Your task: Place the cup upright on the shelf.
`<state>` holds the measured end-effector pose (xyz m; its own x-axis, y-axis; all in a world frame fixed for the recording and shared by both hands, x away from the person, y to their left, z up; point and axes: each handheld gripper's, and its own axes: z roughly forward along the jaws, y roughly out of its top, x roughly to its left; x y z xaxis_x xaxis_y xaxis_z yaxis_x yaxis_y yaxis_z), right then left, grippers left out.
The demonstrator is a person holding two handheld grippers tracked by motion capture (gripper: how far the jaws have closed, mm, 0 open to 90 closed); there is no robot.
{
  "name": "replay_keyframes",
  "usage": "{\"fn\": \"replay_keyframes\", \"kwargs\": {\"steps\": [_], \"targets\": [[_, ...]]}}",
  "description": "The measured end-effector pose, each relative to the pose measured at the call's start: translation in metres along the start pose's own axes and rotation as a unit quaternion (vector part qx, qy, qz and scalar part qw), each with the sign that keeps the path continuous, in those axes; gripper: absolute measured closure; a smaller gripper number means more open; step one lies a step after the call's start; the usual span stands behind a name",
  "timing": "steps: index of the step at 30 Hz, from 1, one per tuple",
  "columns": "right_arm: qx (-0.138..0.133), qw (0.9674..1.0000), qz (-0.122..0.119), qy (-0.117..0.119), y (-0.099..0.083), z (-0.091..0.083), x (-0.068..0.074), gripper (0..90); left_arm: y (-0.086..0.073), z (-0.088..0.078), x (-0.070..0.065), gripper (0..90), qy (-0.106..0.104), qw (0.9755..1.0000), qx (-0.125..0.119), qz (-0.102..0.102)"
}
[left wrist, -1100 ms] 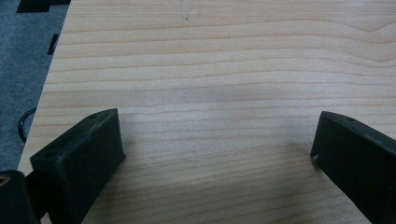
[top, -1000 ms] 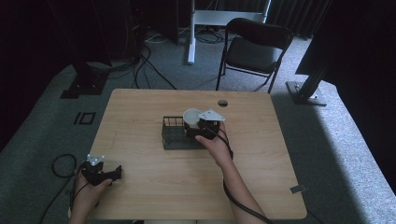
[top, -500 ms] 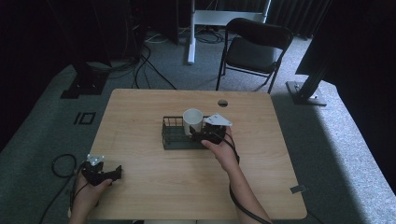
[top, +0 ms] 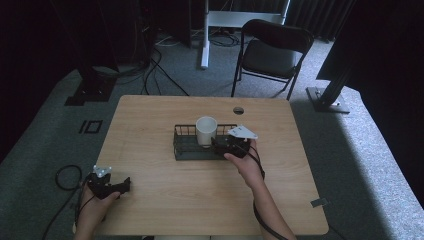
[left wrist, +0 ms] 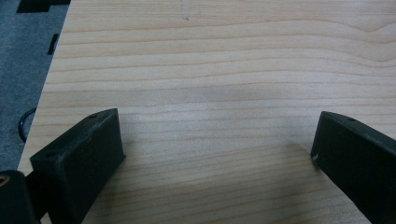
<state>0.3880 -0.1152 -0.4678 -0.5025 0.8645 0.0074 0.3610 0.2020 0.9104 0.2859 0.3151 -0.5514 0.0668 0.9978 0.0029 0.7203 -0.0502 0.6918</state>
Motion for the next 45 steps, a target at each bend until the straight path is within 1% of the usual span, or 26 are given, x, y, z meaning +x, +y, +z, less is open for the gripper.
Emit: {"fn": "replay_keyframes", "kwargs": {"steps": [4, 7, 10, 14, 16, 24, 28, 32, 37, 45], "targets": [[0.000, 1.0000, -0.002, -0.002, -0.002, -0.005, -0.003, 11.6, 0.000, 0.000, 0.000, 2.5, 0.000, 1.0000, 0.000, 0.000], [-0.004, 1.0000, 0.004, -0.002, -0.004, -0.011, -0.007, 11.6, 0.000, 0.000, 0.000, 2.5, 0.000, 1.0000, 0.000, 0.000], [-0.003, 1.0000, 0.003, -0.006, -0.008, -0.015, -0.011, 11.6, 0.000, 0.000, 0.000, 2.5, 0.000, 1.0000, 0.000, 0.000], [-0.001, 0.9999, 0.008, -0.009, -0.015, -0.020, -0.017, 11.6, 0.000, 0.000, 0.000, 2.5, 0.000, 1.0000, 0.000, 0.000], [0.001, 0.9999, 0.006, -0.011, -0.019, -0.023, -0.020, 11.6, 0.000, 0.000, 0.000, 2.5, 0.000, 1.0000, 0.000, 0.000], [0.003, 0.9996, 0.016, -0.023, -0.032, -0.032, -0.031, 11.6, 0.000, 0.000, 0.000, 2.5, 0.000, 1.0000, 0.000, 0.000], [0.007, 0.9995, 0.018, -0.027, -0.038, -0.036, -0.036, 11.6, 0.000, 0.000, 0.000, 2.5, 0.000, 1.0000, 0.000, 0.000], [0.009, 0.9992, 0.024, -0.031, -0.044, -0.039, -0.041, 11.6, 0.000, 0.000, 0.000, 2.5, 0.000, 1.0000, 0.000, 0.000], [0.018, 0.9987, 0.031, -0.035, -0.054, -0.042, -0.046, 11.6, 0.000, 0.000, 0.000, 2.5, 0.000, 1.0000, 0.001, 0.000], [0.034, 0.9982, 0.032, -0.038, -0.067, -0.045, -0.050, 11.6, 0.000, 0.000, 0.000, 2.5, 0.000, 1.0000, 0.001, 0.000]]}}
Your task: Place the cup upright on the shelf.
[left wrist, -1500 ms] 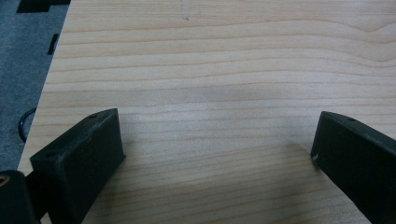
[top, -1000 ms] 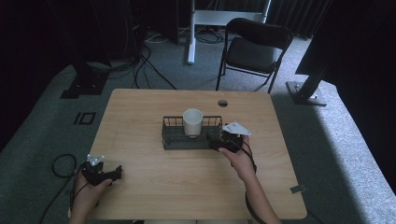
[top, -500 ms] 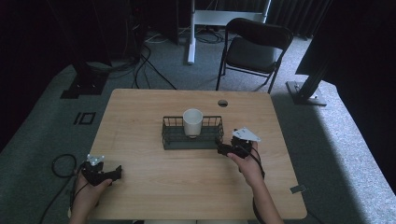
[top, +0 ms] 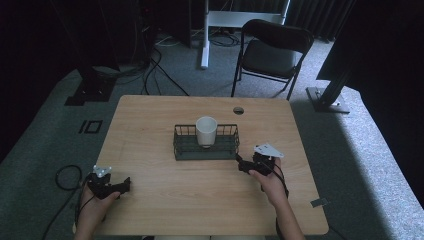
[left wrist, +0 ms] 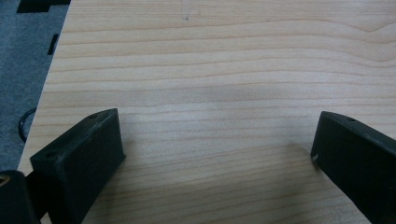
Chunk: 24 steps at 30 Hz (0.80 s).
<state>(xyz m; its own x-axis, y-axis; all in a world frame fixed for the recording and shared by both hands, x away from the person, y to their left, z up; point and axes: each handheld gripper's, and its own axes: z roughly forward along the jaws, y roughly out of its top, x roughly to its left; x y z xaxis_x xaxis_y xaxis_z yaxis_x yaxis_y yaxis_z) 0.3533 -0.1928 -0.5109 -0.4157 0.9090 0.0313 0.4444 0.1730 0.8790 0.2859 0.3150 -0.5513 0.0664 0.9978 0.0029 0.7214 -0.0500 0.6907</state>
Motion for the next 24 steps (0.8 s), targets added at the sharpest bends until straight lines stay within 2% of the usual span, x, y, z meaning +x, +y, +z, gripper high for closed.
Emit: {"fn": "replay_keyframes", "kwargs": {"steps": [7, 13, 16, 18, 24], "targets": [[0.014, 0.9998, 0.003, -0.012, -0.011, -0.005, -0.011, 11.6, 0.000, 0.000, 0.000, 2.5, 0.000, 1.0000, 0.000, 0.000], [0.024, 0.9994, 0.016, -0.021, -0.020, -0.010, -0.023, 11.6, 0.000, 0.000, 0.000, 2.5, 0.000, 1.0000, 0.000, 0.000], [0.033, 0.9985, 0.021, -0.038, -0.027, -0.013, -0.033, 11.6, 0.000, 0.000, 0.000, 2.5, 0.000, 1.0000, 0.000, 0.000], [0.035, 0.9980, 0.029, -0.043, -0.031, -0.016, -0.039, 11.6, 0.000, 0.000, 0.000, 2.5, 0.000, 1.0000, 0.000, 0.000], [0.053, 0.9962, 0.032, -0.061, -0.044, -0.024, -0.054, 11.6, 0.000, 0.000, 0.000, 2.5, 0.000, 1.0000, 0.000, 0.000]]}}
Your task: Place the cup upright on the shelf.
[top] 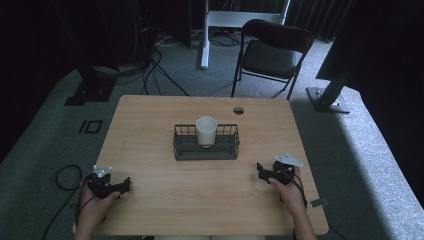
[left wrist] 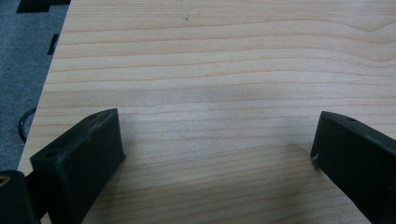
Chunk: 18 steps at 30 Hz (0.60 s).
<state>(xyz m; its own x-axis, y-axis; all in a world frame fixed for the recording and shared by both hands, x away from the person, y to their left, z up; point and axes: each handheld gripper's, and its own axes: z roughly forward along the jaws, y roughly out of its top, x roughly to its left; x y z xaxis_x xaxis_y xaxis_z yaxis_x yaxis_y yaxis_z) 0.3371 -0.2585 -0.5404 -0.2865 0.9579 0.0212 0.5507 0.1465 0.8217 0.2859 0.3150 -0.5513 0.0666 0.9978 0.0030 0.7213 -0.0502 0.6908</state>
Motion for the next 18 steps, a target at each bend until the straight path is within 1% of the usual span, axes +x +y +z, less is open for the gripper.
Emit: {"fn": "replay_keyframes", "kwargs": {"steps": [6, 10, 18], "targets": [[0.011, 0.9998, 0.010, -0.016, -0.008, -0.007, -0.012, 11.6, 0.000, 0.000, 0.000, 2.5, 0.000, 1.0000, 0.000, 0.000], [0.014, 0.9995, 0.020, -0.019, -0.013, -0.011, -0.019, 11.6, 0.000, 0.000, 0.000, 2.5, 0.000, 1.0000, 0.000, 0.000], [0.028, 0.9986, 0.023, -0.038, -0.020, -0.020, -0.029, 11.6, 0.000, 0.000, 0.000, 2.5, 0.000, 1.0000, 0.000, 0.000]]}}
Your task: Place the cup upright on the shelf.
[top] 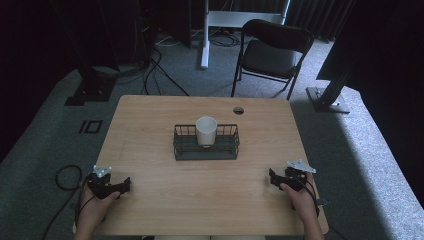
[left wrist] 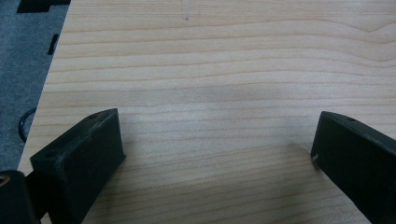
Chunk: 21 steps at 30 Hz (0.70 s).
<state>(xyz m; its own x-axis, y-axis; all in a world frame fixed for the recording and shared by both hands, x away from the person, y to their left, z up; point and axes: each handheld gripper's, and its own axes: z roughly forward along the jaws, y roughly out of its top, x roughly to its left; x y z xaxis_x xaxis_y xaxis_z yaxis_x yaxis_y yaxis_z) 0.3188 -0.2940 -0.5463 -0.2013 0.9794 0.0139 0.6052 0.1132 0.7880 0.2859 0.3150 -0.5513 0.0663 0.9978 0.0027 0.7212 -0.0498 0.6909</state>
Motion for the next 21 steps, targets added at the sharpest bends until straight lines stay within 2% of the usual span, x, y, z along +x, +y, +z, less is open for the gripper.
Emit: {"fn": "replay_keyframes", "kwargs": {"steps": [3, 10, 14, 16, 21], "targets": [[0.004, 1.0000, 0.005, 0.001, -0.002, -0.003, -0.004, 11.6, 0.000, 0.000, 0.000, 2.5, 0.000, 1.0000, 0.000, 0.000], [0.036, 0.9990, 0.009, -0.026, -0.010, -0.006, -0.016, 11.6, 0.000, 0.000, 0.000, 2.6, 0.000, 1.0000, 0.000, 0.000], [0.044, 0.9984, 0.011, -0.034, -0.014, -0.008, -0.021, 11.4, 0.000, 0.000, 0.000, 2.5, 0.000, 1.0000, 0.000, 0.000], [0.046, 0.9982, 0.019, -0.033, -0.015, -0.008, -0.023, 11.0, 0.000, 0.000, 0.000, 2.6, 0.000, 1.0000, 0.000, 0.000], [0.049, 0.9981, 0.021, -0.031, -0.017, -0.010, -0.024, 11.0, 0.000, 0.000, 0.000, 2.5, 0.000, 1.0000, 0.000, 0.000]]}}
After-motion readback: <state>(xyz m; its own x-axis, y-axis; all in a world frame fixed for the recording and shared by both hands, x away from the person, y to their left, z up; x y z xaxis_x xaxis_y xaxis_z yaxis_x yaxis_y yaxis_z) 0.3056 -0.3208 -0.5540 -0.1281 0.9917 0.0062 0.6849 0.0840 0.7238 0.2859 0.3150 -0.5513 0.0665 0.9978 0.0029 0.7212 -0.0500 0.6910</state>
